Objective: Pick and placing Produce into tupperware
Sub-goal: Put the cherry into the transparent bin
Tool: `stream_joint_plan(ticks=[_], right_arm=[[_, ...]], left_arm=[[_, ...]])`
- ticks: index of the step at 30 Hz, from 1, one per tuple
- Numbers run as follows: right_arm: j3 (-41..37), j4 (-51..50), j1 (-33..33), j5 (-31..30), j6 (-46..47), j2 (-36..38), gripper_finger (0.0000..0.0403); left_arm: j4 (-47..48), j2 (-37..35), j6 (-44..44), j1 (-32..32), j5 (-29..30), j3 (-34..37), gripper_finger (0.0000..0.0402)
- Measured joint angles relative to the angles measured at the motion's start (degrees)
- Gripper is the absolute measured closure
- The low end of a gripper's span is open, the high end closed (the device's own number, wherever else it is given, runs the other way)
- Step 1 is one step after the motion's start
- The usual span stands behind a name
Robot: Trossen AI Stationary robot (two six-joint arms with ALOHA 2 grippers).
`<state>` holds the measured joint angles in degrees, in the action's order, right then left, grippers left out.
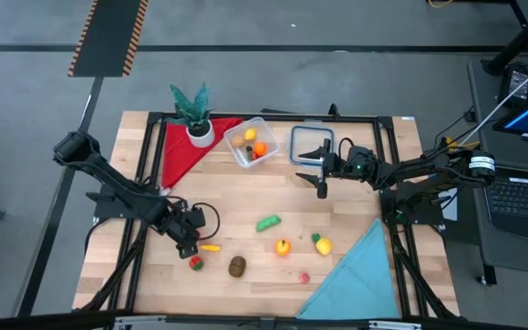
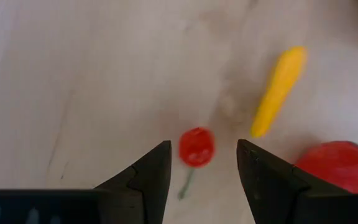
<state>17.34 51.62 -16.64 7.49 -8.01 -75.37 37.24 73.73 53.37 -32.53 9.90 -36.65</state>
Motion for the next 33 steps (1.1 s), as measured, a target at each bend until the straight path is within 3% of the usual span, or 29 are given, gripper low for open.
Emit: stream_joint_plan(ticks=[33], right_arm=[[0.00, -0.17, 0.01, 0.13, 0.31, 0.01, 0.0108]], left_arm=[[-1.73, 9.52, 1.55, 0.02, 0.58, -0.21, 0.0229]])
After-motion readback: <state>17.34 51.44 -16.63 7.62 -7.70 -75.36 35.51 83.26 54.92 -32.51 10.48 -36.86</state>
